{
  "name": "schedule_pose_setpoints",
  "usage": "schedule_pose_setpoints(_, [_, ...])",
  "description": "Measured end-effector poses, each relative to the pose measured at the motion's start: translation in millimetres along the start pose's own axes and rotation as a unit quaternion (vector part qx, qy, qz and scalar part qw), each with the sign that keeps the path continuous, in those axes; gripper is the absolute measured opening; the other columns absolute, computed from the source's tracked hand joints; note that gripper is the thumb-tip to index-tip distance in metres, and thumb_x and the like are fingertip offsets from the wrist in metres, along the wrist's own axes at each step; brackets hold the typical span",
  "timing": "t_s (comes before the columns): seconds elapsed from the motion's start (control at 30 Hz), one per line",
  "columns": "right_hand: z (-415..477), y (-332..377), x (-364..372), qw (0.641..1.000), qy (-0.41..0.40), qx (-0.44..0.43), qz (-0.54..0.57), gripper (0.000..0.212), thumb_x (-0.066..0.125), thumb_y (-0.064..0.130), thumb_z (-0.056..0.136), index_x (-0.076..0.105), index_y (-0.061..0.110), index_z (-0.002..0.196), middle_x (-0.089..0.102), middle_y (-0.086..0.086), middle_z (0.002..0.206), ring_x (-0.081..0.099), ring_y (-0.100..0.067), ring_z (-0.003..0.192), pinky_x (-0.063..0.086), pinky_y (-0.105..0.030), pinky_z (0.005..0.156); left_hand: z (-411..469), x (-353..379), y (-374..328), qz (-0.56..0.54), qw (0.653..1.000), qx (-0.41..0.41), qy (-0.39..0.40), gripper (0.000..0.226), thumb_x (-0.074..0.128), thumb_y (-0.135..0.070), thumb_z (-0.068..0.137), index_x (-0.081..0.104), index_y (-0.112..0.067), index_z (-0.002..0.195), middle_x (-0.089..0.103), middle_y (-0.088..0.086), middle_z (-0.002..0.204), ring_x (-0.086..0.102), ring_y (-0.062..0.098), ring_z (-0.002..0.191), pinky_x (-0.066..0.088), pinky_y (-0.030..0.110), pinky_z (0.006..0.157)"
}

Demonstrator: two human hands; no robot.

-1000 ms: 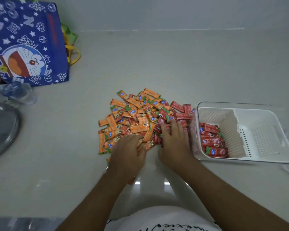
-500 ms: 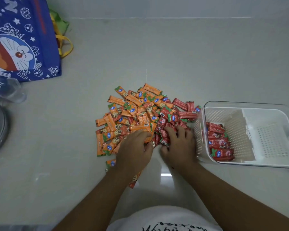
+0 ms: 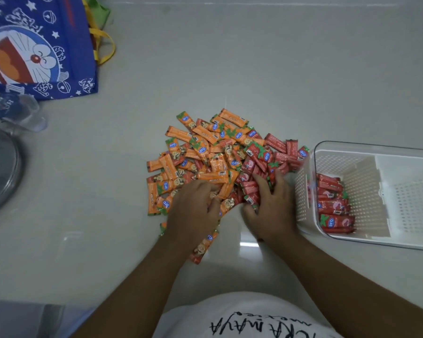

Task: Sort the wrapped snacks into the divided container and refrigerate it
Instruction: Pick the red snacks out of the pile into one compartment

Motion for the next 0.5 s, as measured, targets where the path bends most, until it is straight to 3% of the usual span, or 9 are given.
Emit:
schedule_pose_setpoints(0.2, [3.6, 2.4, 1.0, 0.999, -0.039, -0.022, -0.008, 0.060, 0.072, 0.032, 0.075, 0.055, 0.019, 0.131, 0.046, -0.014, 0.141, 0.042, -0.035, 0.125, 0.036, -0.047, 0.106, -9.7, -2.3, 9.9, -0.001, 1.000, -0.024, -0.010, 0.027, 0.061, -0.028, 0.093, 0.071, -0.015, 0.114, 0.066, 0.001, 0.113, 0.057, 0.018, 0.109, 0.051, 0.039, 0.090])
schedule_pose_setpoints(0.5, [8.2, -1.2, -2.9, 0.993, -0.051, -0.074, 0.070, 0.042, 0.074, 0.007, 0.071, 0.066, 0.016, 0.111, 0.060, -0.010, 0.119, 0.053, -0.035, 0.104, 0.048, -0.043, 0.085, 28.3, -3.9, -27.4, -0.076, 0.997, 0.031, -0.007, 0.023, 0.059, -0.016, 0.097, 0.068, -0.011, 0.117, 0.062, 0.001, 0.112, 0.055, 0.014, 0.107, 0.047, 0.027, 0.090])
Point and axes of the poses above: each hand's wrist, its own z-axis towards the middle knuckle, its own x-axis out of the palm, y = z × x, the point moved 1 cm from there along z, towards the middle knuckle
